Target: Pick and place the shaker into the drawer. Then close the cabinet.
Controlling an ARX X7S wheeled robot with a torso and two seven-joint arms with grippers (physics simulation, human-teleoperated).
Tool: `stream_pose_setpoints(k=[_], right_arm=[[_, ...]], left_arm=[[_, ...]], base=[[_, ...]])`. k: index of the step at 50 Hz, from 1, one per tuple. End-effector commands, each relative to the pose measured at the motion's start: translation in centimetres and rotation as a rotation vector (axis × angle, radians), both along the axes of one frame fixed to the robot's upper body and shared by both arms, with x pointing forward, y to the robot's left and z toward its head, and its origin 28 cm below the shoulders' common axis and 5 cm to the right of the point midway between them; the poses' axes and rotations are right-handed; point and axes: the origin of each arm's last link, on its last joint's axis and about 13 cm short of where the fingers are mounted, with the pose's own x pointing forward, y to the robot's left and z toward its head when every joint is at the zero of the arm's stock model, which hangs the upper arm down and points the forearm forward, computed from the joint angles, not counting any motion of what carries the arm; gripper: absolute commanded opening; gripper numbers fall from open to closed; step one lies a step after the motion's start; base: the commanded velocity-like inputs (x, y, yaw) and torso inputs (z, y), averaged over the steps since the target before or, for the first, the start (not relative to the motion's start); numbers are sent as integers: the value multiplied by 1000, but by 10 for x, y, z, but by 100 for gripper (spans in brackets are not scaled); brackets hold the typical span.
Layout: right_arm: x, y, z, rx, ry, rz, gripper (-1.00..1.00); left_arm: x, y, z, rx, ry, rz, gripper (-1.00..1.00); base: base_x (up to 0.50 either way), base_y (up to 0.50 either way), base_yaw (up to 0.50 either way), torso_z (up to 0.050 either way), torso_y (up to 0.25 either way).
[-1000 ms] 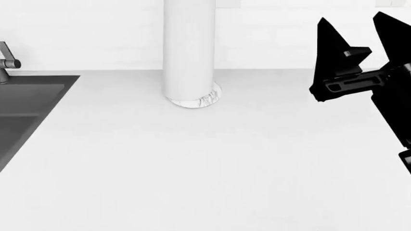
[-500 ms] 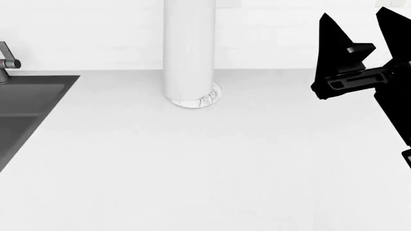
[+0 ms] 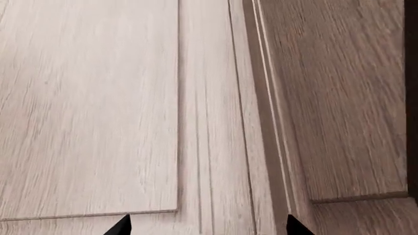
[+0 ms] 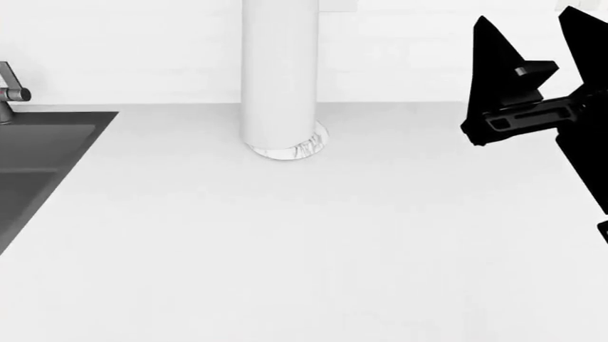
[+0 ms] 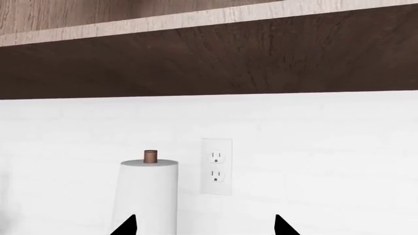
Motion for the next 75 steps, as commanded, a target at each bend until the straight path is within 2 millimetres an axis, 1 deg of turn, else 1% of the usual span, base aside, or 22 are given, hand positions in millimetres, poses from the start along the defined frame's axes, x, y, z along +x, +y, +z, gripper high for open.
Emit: stream_pose_setpoints(k=[1,11,33,46,55,65,75], right_arm=[[0,1,1,-3,2,1,100],[1,1,0,-4,3,1,100],[-1,0,0,0,0,3,100],[-3,-1,-1,4,-2,2,100],[-4,-1,-2,5,0,5,100],[-4,-2,-1,5,-2,9,100],[-7,-3,-1,3,2,5,100]], left_arm=[[-10,-12,19,20,-25,-99,100],[-12,-25,27,51,-40,-153,100],[0,-53,29,92,-15,-228,100],[12,-71,30,116,22,-259,100],[24,-86,29,145,48,-283,100],[35,-98,28,163,66,-299,100],[49,-112,19,194,100,-348,100]], base=[[0,0,0,0,0],[0,0,0,1,0],[0,0,0,1,1],[0,0,0,2,0],[0,0,0,1,0],[0,0,0,2,0],[0,0,0,2,0]])
